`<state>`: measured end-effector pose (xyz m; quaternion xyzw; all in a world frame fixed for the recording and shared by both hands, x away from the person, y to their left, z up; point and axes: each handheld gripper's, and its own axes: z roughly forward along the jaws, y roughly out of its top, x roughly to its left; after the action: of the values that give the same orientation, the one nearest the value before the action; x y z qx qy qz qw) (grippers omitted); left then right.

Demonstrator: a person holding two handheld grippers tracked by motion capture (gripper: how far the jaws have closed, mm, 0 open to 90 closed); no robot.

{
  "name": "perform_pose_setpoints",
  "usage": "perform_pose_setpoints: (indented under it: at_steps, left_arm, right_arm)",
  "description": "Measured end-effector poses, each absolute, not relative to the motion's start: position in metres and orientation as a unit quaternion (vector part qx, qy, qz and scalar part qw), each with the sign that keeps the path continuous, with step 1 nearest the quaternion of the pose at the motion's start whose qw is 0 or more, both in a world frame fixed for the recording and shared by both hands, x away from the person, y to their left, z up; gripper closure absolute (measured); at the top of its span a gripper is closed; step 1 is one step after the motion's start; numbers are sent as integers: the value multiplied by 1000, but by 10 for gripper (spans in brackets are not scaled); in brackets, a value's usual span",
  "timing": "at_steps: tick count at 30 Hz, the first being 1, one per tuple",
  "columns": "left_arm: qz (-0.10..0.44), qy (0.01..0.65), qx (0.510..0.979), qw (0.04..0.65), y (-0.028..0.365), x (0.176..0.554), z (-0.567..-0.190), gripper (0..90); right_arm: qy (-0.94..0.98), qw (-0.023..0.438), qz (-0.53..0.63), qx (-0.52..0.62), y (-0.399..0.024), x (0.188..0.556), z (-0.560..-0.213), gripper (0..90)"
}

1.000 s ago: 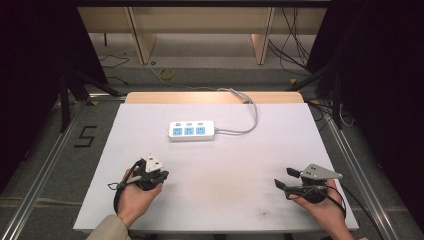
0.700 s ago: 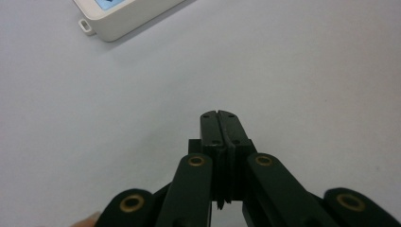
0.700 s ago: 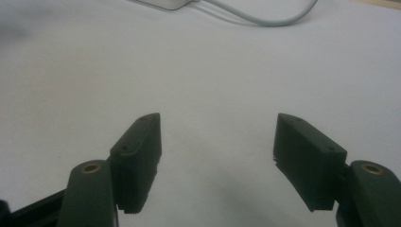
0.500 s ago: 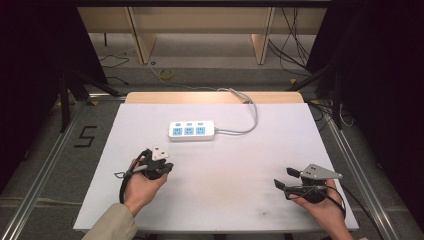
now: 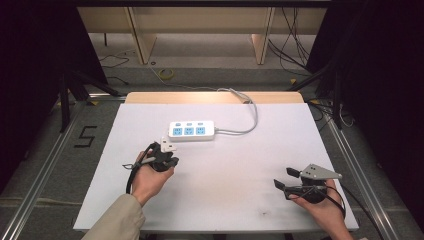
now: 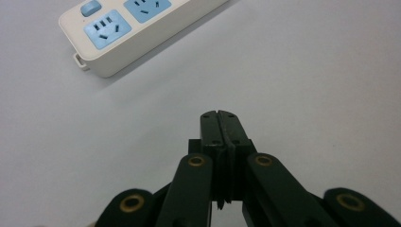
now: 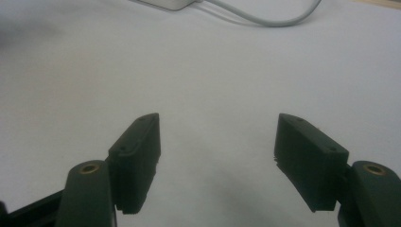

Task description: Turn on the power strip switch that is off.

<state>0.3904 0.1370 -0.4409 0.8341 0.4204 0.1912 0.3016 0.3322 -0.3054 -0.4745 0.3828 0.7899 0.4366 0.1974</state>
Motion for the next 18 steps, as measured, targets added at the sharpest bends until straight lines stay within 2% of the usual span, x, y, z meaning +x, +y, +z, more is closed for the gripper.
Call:
perform_pose_setpoints:
  at_steps: [18]
  left_arm:
    - [194, 419, 836, 298, 130, 413, -434, 899]
  right_arm:
    - [794, 188, 438, 377, -301, 332, -475, 326]
